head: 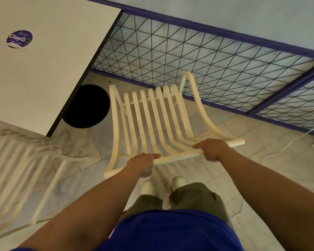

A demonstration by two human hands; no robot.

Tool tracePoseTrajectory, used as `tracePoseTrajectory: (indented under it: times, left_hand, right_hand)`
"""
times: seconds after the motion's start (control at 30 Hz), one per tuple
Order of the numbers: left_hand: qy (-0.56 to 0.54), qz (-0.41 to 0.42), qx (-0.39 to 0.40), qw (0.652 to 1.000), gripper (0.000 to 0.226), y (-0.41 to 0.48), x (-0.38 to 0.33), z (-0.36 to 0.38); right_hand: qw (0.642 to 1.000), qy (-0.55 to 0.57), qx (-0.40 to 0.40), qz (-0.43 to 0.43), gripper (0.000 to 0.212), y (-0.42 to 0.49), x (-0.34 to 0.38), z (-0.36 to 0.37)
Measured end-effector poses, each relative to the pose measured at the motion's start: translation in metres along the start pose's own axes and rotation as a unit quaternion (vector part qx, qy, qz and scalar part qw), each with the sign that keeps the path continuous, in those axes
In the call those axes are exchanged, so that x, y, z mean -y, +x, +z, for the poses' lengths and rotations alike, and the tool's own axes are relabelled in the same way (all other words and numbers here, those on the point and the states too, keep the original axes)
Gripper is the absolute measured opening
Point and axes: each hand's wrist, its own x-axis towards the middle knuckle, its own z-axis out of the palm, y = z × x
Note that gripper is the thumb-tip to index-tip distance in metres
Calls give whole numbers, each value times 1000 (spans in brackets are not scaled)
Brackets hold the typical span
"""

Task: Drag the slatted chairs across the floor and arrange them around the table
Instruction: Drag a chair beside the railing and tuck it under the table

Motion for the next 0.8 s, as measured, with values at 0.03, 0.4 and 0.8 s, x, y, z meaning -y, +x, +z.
tracePoseTrajectory:
  times: [0.03, 0.4, 0.8]
  left_hand:
    - [1, -2, -2, 1000, 77, -1, 0, 0]
    - [-5, -35, -15, 999, 81, -3, -2, 3]
    - [-19, -84, -24, 996, 87, -5, -9, 4]
  right_hand:
    - [1000, -7, -1, 2, 71, 0, 2, 0]
    - [998, -44, 38, -35, 74, 15, -23, -4]
    - [986, -26, 77, -148, 89, 20, -30, -10]
